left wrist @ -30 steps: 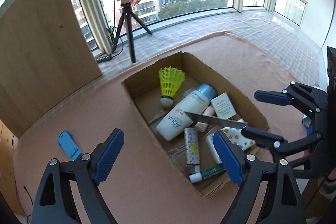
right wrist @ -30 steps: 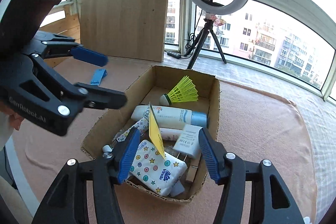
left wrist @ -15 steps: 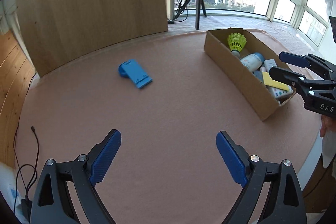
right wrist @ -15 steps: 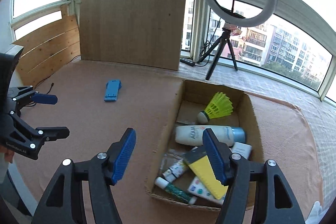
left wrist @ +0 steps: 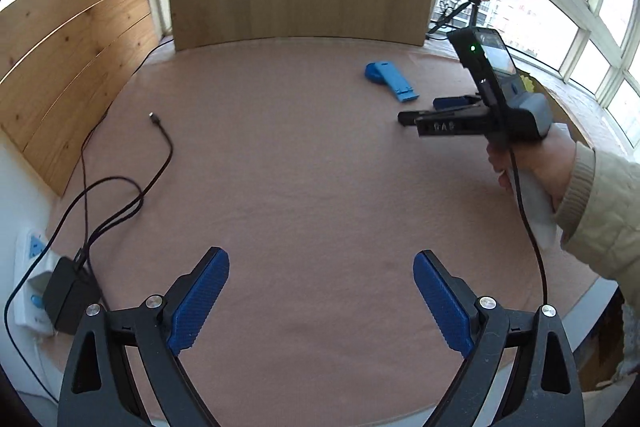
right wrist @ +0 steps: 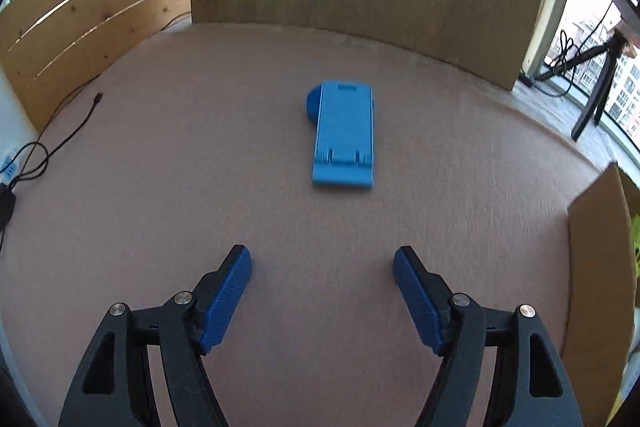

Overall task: Organize objects
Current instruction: 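Move the right gripper to the blue phone stand and grasp it, then grasp the blue phone stand with the left gripper while the right gripper holds it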

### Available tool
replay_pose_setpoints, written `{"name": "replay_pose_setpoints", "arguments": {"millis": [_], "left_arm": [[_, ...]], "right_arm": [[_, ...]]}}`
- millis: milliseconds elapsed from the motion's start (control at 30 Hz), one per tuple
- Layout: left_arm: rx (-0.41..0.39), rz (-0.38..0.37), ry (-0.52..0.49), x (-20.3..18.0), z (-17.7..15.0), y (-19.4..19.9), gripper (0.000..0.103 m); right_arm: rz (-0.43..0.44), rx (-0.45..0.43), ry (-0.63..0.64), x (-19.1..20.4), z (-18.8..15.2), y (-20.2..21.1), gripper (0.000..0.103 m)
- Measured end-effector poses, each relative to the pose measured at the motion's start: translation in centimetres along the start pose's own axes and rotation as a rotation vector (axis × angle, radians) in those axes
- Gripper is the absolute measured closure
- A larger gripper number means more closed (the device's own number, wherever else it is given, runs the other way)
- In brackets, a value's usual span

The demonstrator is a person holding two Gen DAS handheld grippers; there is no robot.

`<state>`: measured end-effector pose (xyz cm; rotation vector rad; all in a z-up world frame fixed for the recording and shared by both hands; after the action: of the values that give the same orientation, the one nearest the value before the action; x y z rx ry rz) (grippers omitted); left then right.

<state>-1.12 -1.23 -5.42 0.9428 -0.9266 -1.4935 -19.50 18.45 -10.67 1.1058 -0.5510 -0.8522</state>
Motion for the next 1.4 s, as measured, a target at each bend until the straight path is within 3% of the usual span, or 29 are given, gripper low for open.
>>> {"name": "replay_pose_setpoints", "arguments": {"millis": [167, 333, 567, 700, 800, 867, 1000, 1133, 1233, 1400], "left_arm": [[-0.006, 0.020, 0.069, 3.4, -1.1, 0.4, 0.007], [-0.008, 0.016, 0.079, 3.7, -1.1, 0.5, 0.007], [-0.013, -0.014, 0.038, 0.9, 0.5, -0.8, 0.006], [-0.013, -0.005, -0.027, 0.0, 0.7, -2.4, 0.006], [-0.029, -0.006, -0.144, -1.1, 0.8, -3.3, 0.006], [-0.023, -0.001, -0.249, -2.2, 0.4, -4.0, 0.006], [-0.028, -0.070, -0.529, -6.5, -1.5, -4.5, 0.006], [-0.004, -0.139, -0.756, -10.4, -4.3, -5.2, 0.013], [0.043, -0.188, -0.819, -11.8, -5.6, -6.1, 0.027], [0.068, -0.275, -0.826, -12.6, -6.1, -6.2, 0.038]], "right_arm": [[0.000, 0.011, -0.005, -0.5, 2.9, -1.3, 0.036], [0.016, 0.003, -0.033, -0.9, 3.5, -1.2, 0.070], [0.066, 0.020, 0.044, 1.2, 1.2, -0.2, 0.070], [0.152, 0.061, 0.244, 5.6, -2.7, 1.4, 0.070], [0.203, 0.111, 0.462, 9.2, -6.7, 3.0, 0.070], [0.227, 0.150, 0.611, 10.9, -9.6, 4.1, 0.070], [0.296, 0.216, 0.965, 13.8, -16.2, 6.4, 0.070], [0.330, 0.260, 1.159, 15.4, -19.7, 7.6, 0.070], [0.323, 0.241, 1.240, 16.1, -20.4, 7.8, 0.070], [0.298, 0.214, 1.336, 16.9, -21.1, 8.1, 0.070]]}}
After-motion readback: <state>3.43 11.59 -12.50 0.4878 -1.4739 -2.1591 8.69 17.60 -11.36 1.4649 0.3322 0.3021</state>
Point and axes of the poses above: each gripper's, at about its wrist camera, not at the fingertips, and y roughly against the way its jaws point, x to its left, z to its top, the point moved 10 cm from there along -y, roughly the way its jaws point, and after that the axes turned 12 degrees about x, right-handed, at the moved point
